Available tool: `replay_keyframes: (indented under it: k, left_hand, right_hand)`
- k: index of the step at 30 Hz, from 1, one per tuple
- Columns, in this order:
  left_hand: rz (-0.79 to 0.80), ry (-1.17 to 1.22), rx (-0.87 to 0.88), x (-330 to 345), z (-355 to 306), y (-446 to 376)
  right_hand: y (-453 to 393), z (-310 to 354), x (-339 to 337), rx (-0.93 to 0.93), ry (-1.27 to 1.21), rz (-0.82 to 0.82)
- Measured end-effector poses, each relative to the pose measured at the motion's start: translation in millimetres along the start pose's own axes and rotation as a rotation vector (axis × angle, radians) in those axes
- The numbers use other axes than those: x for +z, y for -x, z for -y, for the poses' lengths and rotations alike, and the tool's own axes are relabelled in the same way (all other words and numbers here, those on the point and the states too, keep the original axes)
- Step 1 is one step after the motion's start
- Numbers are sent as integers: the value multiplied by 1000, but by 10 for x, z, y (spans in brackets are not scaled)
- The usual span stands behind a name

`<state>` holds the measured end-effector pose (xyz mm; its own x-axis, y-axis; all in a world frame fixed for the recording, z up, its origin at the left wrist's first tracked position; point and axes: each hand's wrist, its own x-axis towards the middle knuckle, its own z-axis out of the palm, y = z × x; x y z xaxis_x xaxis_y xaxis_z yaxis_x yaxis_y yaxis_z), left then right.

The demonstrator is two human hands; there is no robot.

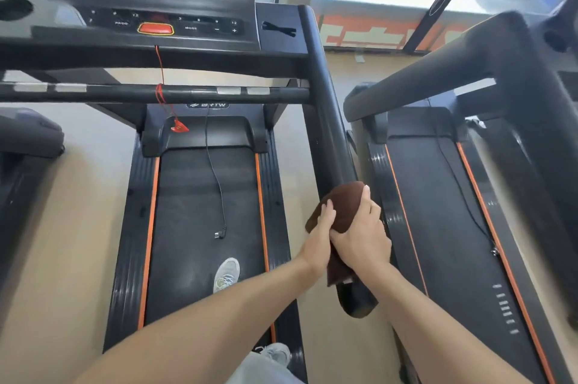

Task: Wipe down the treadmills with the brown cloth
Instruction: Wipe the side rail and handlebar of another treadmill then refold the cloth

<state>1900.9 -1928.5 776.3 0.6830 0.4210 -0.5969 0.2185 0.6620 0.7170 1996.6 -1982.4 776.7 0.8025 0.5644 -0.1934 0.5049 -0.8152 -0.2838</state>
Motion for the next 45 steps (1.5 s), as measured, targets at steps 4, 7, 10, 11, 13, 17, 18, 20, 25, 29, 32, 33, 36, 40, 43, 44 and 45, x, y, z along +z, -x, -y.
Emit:
replay_keyframes:
  k: [4, 7, 10, 11, 13, 17, 18, 20, 25, 29, 32, 33, 36, 40, 43, 44, 45]
  left_hand:
    - [12, -232, 161, 19, -413, -341]
    - [31, -528, 256, -67, -798, -641]
    - [58, -724, 280, -152, -1221, -1070]
    - [69, -746, 270, -177, -1366, -1198]
    - [87, -782, 259, -236, -1584, -1426]
    - [107, -821, 267, -376, -1787, -1735]
    - [112, -815, 277, -411, -1819, -1792]
    - [135, -809, 294, -471, -1864, -1872]
    - [158, -634, 329, -599, -1849, -1911]
    - [-291, -439, 293, -810, -1644, -1683]
    - [-218, -211, -53, -973, -1368, -1555]
    - [-134, -138, -152, -978, -1303, -1506]
    - [3, -30, -186, -936, -1191, -1361]
    - [-44, -72, -102, -814, -1102, -1153]
    - [-151, -198, -87, -819, -985, -1060]
    - [-192, -227, -117, -824, -940, -1020]
    - [-230, -261, -152, -823, -901, -966]
  right_hand:
    - [-418, 156, -84, -32, -134, 32]
    - [-767, 351, -124, -14, -206, 44]
    - [-1139, 600, -168, 3, -250, 38]
    - [-1270, 687, -180, 6, -248, 34]
    - [-1516, 849, -182, 6, -228, 14]
    - [-1918, 1036, -71, -36, -106, -6]
    - [-1983, 1079, -67, -25, -114, -3]
    - [-2041, 1161, -115, -6, -137, -18]
    - [-1957, 1243, -181, 48, -259, -38]
    - [-1724, 1138, -206, -1, -339, -52]
    - [-1465, 935, -210, -60, -491, -15]
    - [-1379, 862, -209, -84, -527, 0]
    - [-1161, 659, -222, -138, -608, 33]
    - [-870, 418, -272, -193, -675, 87]
    - [-675, 284, -341, -133, -649, 140]
    - [-639, 242, -371, -77, -688, 113]
    - [-624, 192, -379, -12, -737, 62]
